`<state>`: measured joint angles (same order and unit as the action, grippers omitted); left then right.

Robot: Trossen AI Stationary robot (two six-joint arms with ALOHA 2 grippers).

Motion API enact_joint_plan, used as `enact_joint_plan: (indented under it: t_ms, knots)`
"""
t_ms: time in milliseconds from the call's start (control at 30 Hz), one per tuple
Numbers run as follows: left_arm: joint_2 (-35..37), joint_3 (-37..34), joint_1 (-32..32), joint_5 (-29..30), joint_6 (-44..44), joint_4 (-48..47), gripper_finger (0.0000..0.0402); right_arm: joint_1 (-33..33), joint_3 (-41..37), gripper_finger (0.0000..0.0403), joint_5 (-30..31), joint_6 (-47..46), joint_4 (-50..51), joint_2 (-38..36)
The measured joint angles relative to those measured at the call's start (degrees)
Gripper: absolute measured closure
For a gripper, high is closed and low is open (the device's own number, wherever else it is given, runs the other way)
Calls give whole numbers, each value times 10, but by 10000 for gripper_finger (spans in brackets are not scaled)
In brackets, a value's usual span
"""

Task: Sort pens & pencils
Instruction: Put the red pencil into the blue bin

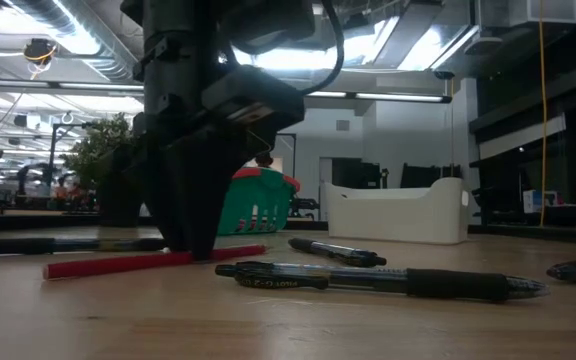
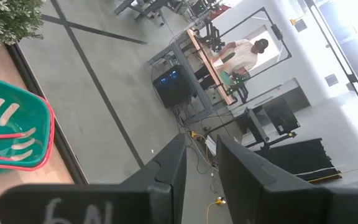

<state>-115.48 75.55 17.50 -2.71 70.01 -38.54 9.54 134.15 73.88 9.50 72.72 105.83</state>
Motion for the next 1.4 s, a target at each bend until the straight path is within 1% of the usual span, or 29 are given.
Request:
enact_joint_plan:
  t_ms: [467,600,833,933,1200,1400]
  knots:
    - [-3,0,-2,10,-12,-21,318,0,0,312,0,0,0,0]
    - [-3,0,2,21,-13,-25,334,0,0,312,0,0,0,0]
    - [-3,-1,1,22,-26,-30,374,0,0,312,-1,-2,0,0]
    - [-3,-1,1,22,-27,-30,385,0,0,312,-1,-2,0,0]
    - [-4,9,1,29,-33,-39,379,0,0,312,-1,-3,-1,0]
    - [-7,38,1,53,-47,-92,384,0,0,312,-1,-3,-2,0]
